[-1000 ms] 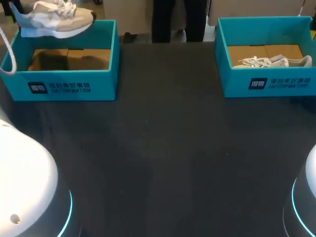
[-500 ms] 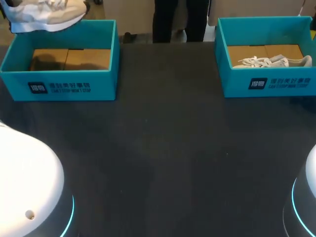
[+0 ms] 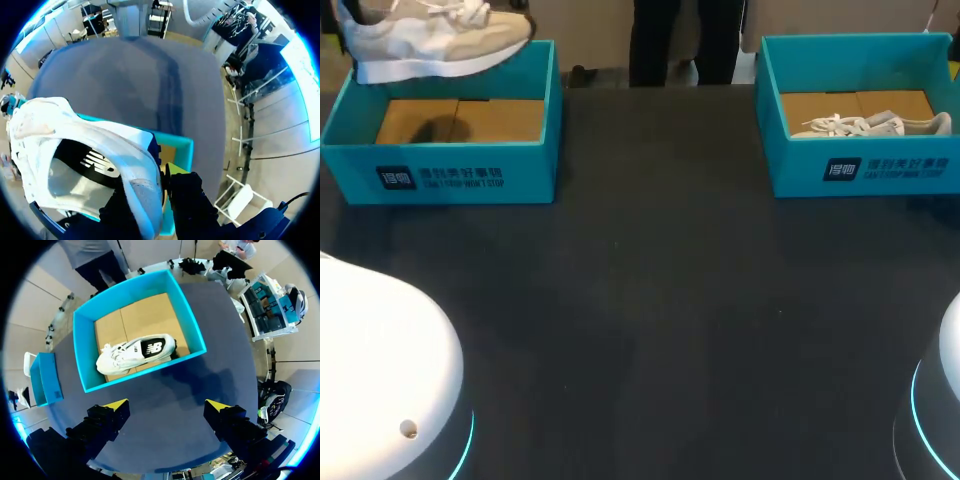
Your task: Take the shoe out of the shoebox, open the shoe tongue, remove and reinsert the insole, then place the shoe into the shoebox
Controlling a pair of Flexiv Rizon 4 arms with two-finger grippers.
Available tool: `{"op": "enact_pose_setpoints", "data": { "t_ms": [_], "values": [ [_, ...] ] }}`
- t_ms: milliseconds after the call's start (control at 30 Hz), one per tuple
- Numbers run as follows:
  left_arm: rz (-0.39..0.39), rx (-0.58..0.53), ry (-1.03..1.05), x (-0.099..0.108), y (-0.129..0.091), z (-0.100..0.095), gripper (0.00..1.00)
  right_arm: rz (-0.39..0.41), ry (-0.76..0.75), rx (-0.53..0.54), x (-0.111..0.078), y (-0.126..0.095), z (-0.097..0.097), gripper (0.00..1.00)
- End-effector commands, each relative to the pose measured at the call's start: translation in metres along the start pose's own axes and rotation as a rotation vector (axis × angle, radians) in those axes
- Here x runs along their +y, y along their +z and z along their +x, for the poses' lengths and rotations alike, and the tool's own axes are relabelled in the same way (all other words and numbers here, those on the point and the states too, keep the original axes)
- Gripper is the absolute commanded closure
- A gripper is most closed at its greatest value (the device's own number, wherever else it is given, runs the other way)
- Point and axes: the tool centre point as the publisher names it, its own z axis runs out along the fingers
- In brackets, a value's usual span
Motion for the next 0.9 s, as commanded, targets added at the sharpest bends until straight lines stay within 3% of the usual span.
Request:
{"op": "enact_pose_setpoints", "data": {
  "t_ms": [33,367,633,900],
  "values": [
    [-0.627,-0.015,0.019,-0.08,0.005,-0.013,1.0,-0.001,0.0,0.0,0.0,0.0,0.0,0.0],
    [-0.724,0.0,0.048,-0.152,0.024,-0.054,1.0,-0.001,0.0,0.0,0.0,0.0,0.0,0.0],
    [-0.76,-0.001,0.034,-0.185,0.035,-0.08,1.0,-0.001,0.0,0.0,0.0,0.0,0.0,0.0],
    [-0.742,0.019,0.073,-0.208,0.056,-0.105,1.0,-0.001,0.0,0.0,0.0,0.0,0.0,0.0]
  ]
}}
